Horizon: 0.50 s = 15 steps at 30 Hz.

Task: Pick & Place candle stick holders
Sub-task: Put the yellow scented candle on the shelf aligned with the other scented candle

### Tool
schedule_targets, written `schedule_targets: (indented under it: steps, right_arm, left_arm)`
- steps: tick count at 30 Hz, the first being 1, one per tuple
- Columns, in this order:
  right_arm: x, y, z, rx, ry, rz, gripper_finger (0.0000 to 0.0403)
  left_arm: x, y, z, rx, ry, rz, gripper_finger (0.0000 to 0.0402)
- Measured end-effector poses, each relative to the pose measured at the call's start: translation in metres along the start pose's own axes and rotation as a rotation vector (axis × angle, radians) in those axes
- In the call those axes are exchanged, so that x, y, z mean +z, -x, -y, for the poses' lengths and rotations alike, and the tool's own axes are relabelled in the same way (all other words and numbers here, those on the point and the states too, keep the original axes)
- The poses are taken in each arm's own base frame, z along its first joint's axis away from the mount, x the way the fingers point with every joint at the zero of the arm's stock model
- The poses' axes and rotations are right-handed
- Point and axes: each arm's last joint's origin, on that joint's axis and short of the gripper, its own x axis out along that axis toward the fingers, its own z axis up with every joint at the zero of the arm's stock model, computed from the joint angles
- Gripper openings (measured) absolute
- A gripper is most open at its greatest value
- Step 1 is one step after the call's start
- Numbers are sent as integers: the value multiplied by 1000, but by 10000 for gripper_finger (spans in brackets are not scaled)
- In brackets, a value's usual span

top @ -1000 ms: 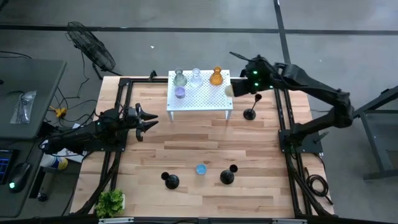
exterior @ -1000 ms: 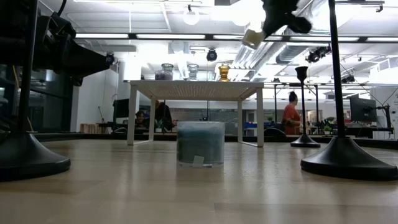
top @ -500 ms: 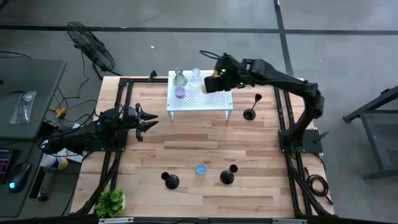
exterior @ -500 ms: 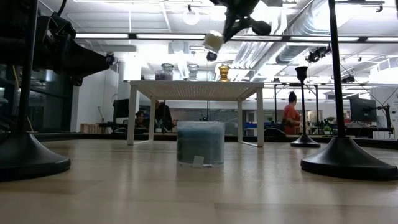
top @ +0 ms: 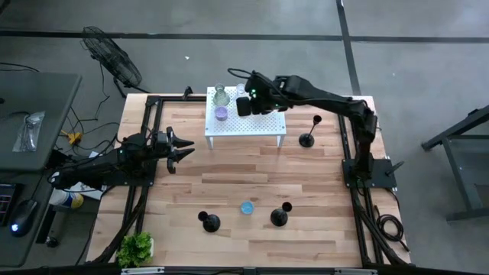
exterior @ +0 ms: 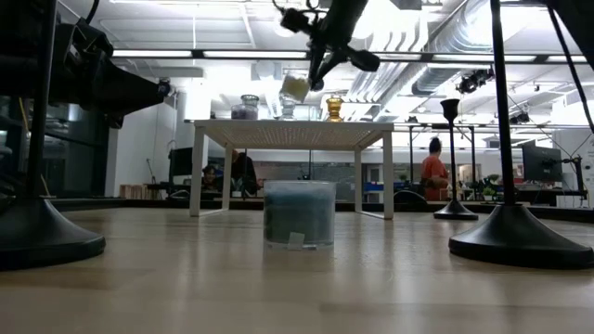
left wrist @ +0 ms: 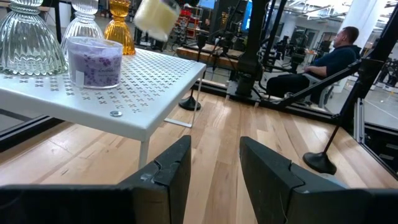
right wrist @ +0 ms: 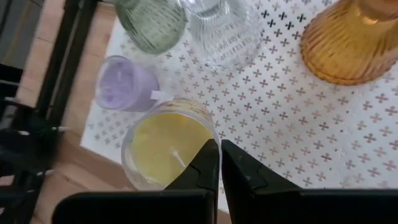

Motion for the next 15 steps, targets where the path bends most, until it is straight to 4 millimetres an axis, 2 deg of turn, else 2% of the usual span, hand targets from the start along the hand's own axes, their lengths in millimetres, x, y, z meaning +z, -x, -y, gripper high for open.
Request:
schedule_targets:
  steps: [15]
  right_arm:
    - [-1,-31,-3,-63,-42,28,4]
  left_arm:
    - [0,0,0,0,0,0,134]
